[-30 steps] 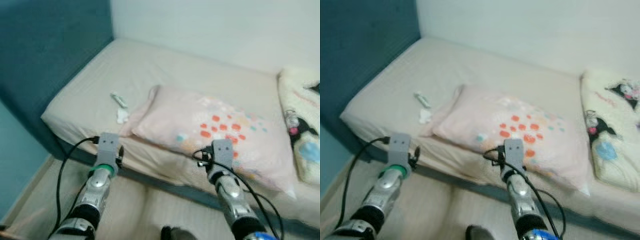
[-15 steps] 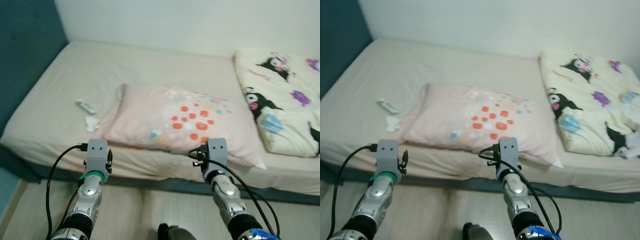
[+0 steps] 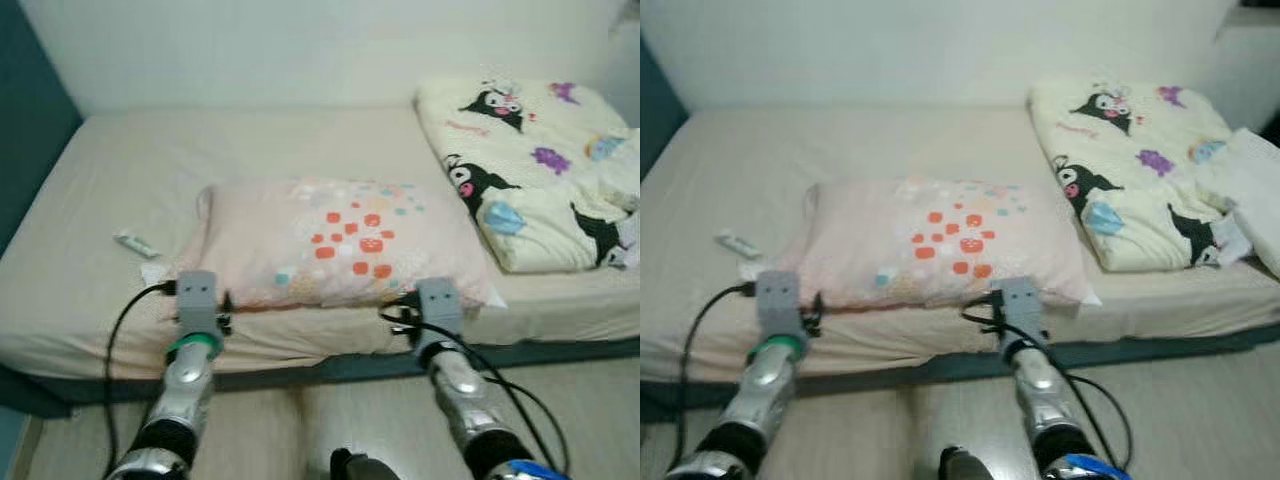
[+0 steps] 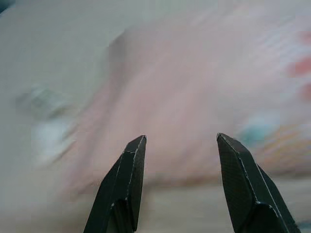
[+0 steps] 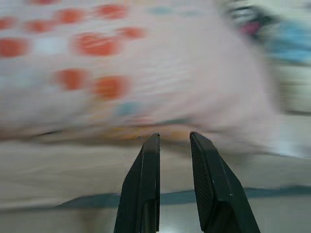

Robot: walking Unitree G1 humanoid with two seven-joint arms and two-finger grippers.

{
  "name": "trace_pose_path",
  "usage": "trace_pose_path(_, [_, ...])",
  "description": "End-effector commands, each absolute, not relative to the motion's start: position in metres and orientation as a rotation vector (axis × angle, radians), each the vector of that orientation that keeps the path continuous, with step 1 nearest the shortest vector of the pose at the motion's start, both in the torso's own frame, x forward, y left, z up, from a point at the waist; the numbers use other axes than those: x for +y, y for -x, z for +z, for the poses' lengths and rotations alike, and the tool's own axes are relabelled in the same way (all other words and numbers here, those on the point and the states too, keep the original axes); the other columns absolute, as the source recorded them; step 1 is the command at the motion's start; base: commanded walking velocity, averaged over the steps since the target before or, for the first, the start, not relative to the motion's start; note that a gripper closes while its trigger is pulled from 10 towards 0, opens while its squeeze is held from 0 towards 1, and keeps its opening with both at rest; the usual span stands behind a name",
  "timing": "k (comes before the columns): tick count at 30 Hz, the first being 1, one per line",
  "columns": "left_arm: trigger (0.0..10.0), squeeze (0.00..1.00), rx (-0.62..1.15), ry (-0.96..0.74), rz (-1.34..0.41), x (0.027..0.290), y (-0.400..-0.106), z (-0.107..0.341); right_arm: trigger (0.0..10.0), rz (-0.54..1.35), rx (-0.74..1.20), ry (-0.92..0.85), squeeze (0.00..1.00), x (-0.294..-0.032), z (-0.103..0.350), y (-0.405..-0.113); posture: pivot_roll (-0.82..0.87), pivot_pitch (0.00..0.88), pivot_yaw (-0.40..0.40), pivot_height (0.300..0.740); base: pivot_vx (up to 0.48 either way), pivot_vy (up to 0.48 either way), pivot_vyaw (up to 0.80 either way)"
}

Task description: Clean up the room

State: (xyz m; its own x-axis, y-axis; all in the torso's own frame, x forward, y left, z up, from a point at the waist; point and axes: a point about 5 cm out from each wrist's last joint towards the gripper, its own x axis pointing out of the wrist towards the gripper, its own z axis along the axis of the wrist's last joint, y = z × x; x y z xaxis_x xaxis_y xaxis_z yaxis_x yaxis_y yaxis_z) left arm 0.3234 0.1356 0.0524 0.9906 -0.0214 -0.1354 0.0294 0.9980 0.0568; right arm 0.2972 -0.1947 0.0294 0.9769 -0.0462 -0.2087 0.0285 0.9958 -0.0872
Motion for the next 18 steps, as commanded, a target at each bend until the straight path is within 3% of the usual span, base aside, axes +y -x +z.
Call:
trace_pose_path(1, [10.0, 0.0, 0.196, -0.093, -0.049, 0.135, -0.314, 0.037, 10.0, -0.066, 0.224, 0.054, 0.0, -0.198, 0.022, -0.289, 0.01, 0.027, 0.075, 0.74, 0.0, 0.0, -0.47])
trace_pose_path(7, [10.0, 0.0, 0.177, -0.076, -0.092, 0.127, -0.315, 0.042, 10.0, -0.092, 0.231, 0.052, 0.0, -0.204, 0.018, -0.28, 0.0, 0.04, 0.082, 0.74, 0.0, 0.0, -0.08])
trace_pose_path(14, [10.0, 0.0, 0.217, -0.12, -0.018, 0.153, -0.308, 0.032, 10.0, 0.038, 0.242, 0.044, 0.0, -0.175, 0.014, -0.282, 0.03, 0.032, 0.052, 0.74, 0.0, 0.0, 0.0])
trace_pose_path(18, [10.0, 0.0, 0.2, -0.107, -0.036, 0.148, -0.309, 0.035, 10.0, 0.049, 0.233, 0.03, 0.0, -0.171, 0.017, -0.285, 0.04, 0.033, 0.033, 0.74, 0.0, 0.0, 0.0])
